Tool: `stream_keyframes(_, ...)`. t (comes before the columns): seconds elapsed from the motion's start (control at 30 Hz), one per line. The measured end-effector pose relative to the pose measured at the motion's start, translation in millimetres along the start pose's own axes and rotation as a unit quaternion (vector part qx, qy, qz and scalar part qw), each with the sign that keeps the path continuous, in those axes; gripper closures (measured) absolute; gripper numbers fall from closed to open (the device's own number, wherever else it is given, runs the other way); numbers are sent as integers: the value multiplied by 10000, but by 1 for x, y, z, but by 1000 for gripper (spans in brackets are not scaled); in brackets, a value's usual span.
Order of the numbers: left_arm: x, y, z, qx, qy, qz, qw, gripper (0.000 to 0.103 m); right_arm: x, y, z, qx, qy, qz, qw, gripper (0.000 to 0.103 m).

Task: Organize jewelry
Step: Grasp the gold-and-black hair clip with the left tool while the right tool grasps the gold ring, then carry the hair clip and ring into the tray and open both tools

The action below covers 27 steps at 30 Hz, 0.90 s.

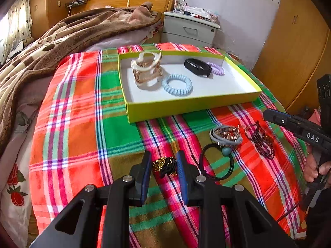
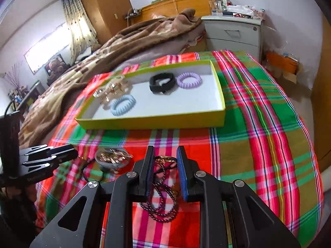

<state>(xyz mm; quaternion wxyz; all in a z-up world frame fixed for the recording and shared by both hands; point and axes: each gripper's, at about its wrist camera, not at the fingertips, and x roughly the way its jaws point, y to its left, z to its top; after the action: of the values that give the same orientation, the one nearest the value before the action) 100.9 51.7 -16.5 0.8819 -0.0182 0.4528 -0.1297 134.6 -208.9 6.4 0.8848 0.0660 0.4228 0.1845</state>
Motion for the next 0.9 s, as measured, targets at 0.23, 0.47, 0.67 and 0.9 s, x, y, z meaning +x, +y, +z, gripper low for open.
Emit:
stream_keyframes(0.23,-19,2,21,97,-303,90,9995,78,-12,0,21,-55,-236,-43,9997,81)
stream_keyframes(0.47,-29,3,47,203,-550,139,9982,77,-17,-1,45,-139,-427,-78,9990,81)
stream_keyframes(0.67,-28,5,70,195,-664,80,9976,78,-8,0,67,-277,-475,-57,9985,81)
stream_keyframes(0.9,-6,3,87,187,-591,10,9981,77,27,-8,85,-387,-157,-212,9989,81)
